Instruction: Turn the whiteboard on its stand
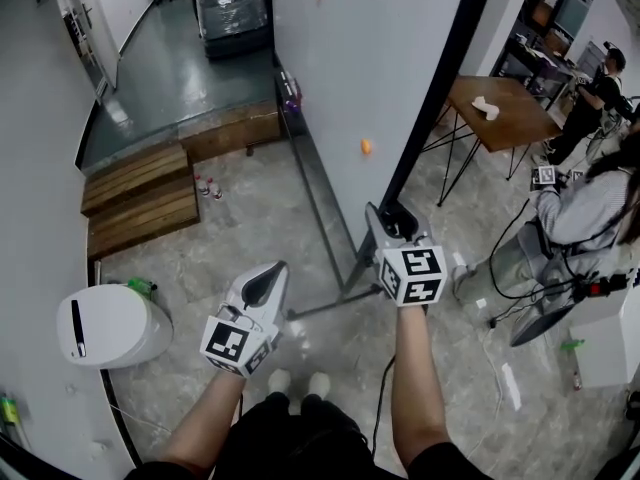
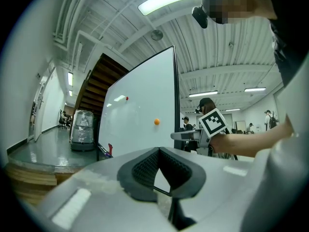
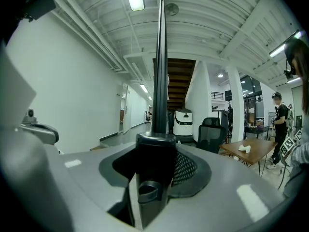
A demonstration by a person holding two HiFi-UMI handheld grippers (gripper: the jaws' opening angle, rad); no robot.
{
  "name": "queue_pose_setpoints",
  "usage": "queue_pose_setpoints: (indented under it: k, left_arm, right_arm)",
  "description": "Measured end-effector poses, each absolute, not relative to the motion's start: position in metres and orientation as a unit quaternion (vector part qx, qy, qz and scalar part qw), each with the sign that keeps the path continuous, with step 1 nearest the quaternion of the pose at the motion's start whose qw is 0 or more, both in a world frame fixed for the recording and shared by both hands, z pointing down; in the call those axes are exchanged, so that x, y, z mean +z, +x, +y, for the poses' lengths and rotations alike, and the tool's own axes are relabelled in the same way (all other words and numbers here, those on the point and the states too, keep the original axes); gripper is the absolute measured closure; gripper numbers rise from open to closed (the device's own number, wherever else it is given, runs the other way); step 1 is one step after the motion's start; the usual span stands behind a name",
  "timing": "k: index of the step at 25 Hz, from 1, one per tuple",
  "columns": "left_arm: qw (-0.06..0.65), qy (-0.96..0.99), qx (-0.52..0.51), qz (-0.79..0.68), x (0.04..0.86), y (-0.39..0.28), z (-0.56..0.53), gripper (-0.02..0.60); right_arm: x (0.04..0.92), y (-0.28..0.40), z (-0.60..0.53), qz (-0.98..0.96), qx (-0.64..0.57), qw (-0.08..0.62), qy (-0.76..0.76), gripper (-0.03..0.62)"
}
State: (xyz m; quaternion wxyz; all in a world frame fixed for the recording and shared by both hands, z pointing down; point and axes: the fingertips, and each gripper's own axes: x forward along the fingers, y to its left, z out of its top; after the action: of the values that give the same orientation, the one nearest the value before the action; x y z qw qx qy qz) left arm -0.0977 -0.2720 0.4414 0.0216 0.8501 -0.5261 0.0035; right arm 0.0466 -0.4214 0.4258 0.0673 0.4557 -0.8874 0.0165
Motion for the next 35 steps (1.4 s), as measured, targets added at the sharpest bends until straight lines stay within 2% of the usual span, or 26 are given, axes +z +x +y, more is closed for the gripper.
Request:
queue_pose_setpoints:
  k: [25,35]
  left_arm:
    - [0.013,0.880,-0.011,-0.475,0.437,-0.047,-0.254,0.578]
    - [0.009,0.887,-0.017,-0.461,0.432,-0.055,-0.245,0.578]
  right_arm:
    - [0.439,0.115,-0.327,-0.887,0.026,0.083,0.453,0.414]
    - [0.439,0.128,-0.286,-0.881,0.027,0.078,0.465,0.414]
